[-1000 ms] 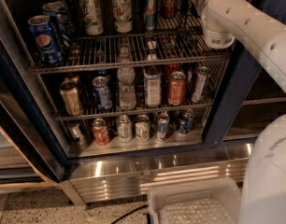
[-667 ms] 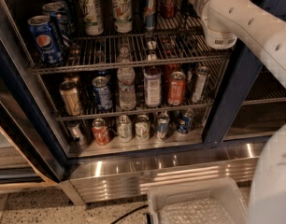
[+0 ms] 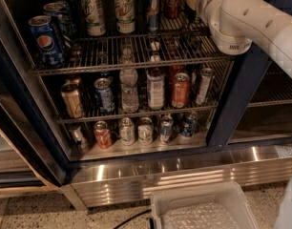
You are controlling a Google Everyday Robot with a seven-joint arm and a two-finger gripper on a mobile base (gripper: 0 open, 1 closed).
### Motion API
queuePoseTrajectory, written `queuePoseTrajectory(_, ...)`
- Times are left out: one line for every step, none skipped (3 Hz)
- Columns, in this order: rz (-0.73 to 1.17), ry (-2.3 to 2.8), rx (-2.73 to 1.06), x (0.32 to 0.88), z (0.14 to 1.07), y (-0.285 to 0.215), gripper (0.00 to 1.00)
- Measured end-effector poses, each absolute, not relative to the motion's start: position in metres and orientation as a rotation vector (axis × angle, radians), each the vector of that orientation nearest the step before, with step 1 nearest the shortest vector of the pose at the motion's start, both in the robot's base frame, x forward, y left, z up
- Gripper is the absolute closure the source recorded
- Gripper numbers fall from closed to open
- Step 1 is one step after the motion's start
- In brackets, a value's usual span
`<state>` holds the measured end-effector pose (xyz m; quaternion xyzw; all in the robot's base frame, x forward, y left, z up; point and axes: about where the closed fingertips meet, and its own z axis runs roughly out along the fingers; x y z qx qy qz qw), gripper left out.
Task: Pick green can from top shelf of fridge
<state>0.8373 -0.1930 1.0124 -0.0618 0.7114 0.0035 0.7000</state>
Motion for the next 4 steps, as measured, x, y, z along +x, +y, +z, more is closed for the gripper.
queuePoseTrajectory(0.034,1.59,-0.182,0.821,1.014,-0.188,1.0)
queuePoseTrajectory(0.066,1.583,-0.223,0.805,1.021,-0.183,1.0)
queuePoseTrajectory(0.092,1.565,-0.297,0.785,1.026,-0.166,1.0)
queuePoseTrajectory(0.095,1.564,-0.298,0.785,1.026,-0.165,1.0)
